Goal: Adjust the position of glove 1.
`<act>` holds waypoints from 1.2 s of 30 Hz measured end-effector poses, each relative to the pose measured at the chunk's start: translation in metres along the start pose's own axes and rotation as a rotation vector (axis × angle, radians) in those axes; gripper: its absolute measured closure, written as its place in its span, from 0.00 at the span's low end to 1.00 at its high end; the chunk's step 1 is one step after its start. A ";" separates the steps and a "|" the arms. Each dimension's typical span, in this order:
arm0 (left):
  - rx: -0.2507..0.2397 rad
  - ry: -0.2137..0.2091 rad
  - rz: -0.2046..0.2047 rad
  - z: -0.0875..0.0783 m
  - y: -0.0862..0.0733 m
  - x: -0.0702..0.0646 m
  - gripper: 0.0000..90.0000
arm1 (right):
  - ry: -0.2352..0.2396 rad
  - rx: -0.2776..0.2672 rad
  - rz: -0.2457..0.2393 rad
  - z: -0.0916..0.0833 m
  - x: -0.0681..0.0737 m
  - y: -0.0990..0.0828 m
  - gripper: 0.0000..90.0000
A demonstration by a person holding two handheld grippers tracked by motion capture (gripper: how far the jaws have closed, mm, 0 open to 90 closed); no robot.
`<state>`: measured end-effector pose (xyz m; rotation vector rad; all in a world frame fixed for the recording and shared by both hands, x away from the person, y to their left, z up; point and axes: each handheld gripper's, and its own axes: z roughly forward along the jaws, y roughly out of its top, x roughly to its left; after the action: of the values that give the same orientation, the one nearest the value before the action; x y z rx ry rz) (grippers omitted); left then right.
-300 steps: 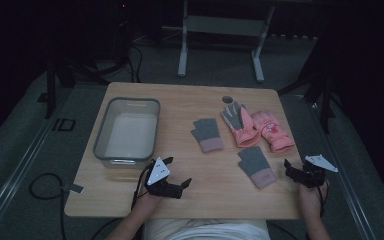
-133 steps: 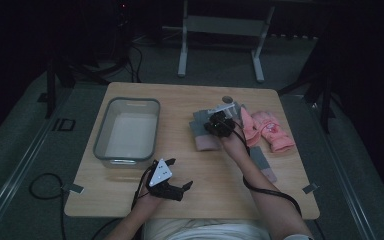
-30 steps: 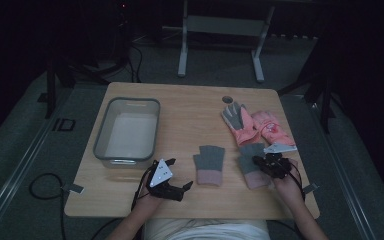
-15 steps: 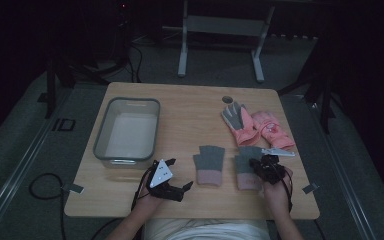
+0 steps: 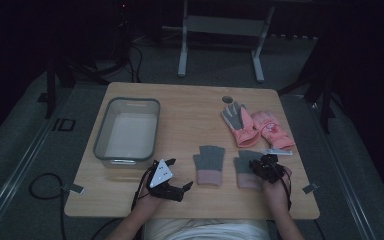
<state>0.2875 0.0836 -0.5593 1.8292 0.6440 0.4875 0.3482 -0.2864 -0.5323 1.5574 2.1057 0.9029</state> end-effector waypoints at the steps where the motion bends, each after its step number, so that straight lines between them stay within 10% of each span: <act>1: 0.000 0.000 0.000 0.000 0.000 0.000 0.01 | 0.024 -0.006 -0.016 -0.003 -0.002 0.002 0.78; 9: 0.001 0.001 0.001 0.000 0.000 0.000 0.01 | 0.138 -0.049 -0.335 -0.014 -0.015 0.010 0.68; 23: 0.000 0.004 0.001 0.000 0.000 0.000 0.01 | 0.165 0.031 -0.324 0.007 -0.019 -0.004 0.68; 36: -0.001 0.004 -0.003 0.000 0.000 0.000 0.01 | 0.097 0.029 -0.259 0.002 -0.008 -0.002 0.95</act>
<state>0.2875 0.0837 -0.5594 1.8263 0.6485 0.4893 0.3507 -0.2940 -0.5352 1.2374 2.3302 0.8745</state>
